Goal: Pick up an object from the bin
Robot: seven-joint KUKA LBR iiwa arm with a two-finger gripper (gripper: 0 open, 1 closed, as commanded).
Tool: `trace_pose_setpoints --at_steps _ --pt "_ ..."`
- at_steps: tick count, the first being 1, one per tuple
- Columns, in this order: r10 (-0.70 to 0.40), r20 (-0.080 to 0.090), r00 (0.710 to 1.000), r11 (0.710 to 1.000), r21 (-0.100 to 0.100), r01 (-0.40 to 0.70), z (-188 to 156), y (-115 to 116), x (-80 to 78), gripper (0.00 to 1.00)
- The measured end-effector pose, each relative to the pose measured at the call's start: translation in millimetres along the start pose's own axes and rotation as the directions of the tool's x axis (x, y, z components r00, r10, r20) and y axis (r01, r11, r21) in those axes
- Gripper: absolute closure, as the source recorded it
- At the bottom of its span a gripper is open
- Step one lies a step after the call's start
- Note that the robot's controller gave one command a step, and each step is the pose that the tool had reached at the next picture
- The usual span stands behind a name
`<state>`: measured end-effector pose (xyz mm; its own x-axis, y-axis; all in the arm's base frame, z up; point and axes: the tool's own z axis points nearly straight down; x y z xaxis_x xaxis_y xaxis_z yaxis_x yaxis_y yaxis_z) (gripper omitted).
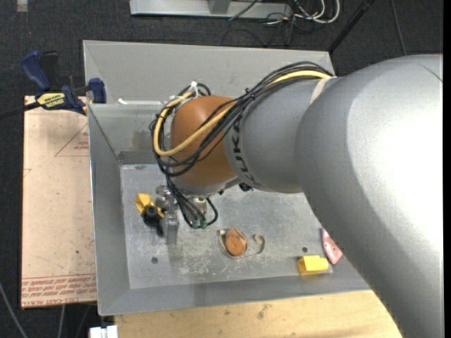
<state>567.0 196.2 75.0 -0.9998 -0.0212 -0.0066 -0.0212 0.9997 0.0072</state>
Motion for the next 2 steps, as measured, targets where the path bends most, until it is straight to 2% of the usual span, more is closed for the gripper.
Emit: trace_pose_setpoints --at_steps 1,2 --pt "-0.01 0.005 1.0 1.0 0.002 0.01 -5 23 13.8 1.0" --pt "-0.025 -0.004 1.0 1.0 0.006 0.025 -51 -5 4.0 0.0"
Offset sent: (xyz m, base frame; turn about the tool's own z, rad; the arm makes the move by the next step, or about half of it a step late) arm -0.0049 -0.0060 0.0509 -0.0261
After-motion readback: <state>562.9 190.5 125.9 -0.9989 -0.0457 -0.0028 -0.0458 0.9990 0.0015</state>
